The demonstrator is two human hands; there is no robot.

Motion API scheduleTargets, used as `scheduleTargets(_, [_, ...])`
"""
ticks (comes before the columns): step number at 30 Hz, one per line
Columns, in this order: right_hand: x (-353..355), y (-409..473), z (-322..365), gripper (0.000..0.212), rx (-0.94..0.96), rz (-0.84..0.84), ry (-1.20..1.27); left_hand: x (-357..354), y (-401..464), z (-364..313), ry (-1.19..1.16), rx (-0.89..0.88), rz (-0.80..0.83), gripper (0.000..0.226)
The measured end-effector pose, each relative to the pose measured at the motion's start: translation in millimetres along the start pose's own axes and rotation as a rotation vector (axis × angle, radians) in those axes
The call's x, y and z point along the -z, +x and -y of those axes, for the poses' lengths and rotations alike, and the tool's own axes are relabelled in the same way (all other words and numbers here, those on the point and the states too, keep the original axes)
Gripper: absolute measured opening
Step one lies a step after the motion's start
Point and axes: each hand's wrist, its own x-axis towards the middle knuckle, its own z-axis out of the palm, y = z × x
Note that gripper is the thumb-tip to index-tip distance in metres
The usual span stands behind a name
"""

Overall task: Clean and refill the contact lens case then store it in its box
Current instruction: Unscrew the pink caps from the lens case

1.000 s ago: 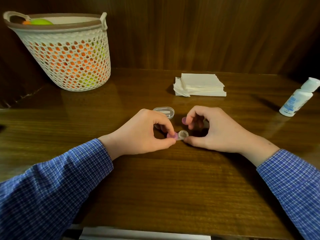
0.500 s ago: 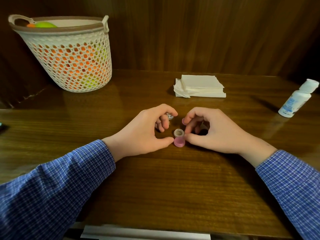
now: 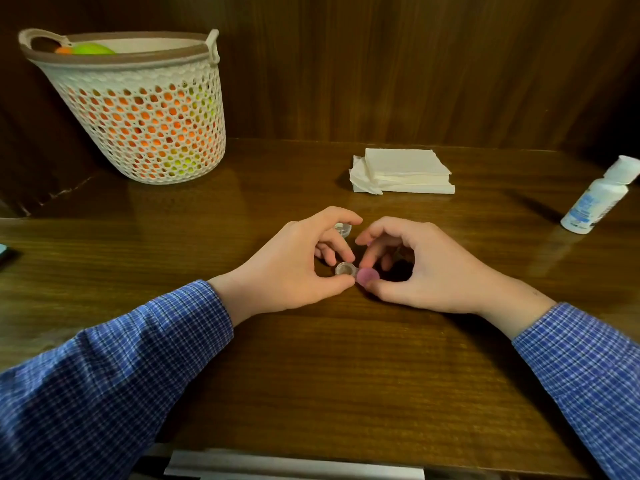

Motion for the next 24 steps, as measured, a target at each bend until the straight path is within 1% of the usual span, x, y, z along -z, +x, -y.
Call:
scheduleTargets(4, [-0.1,0.3,-3.0,0.044,0.000,-0.002,-0.026,-0.8,-0.3,1.8,0.000,-0.010,0.003,0.070])
scheduleTargets(10, [-2.0,2.6,-1.1,0.031,-0.008,-0.075,-0.164,-3.2,-0.8,2.4,0.007,-0.007,-0.038,0.069])
scheduleTargets(13, [-3.0,3.5,0.6,0.027,-0.037,-0.081,-0.214,-3.9,-1.1,2.1,0.007,-0.004,-0.050,0.070])
scheduleTargets(20, [-5.1,1.4,-0.1,0.037,-0.046,-0.041,-0.163,-1.2,-1.3,1.7,0.016,0.012,-0.052,0.065])
scheduleTargets(24, [-8.7,1.8,0.6,0.049,-0.050,-0.028,-0.127,0.8,-0.3,0.3,0.051,0.044,-0.060,0.056])
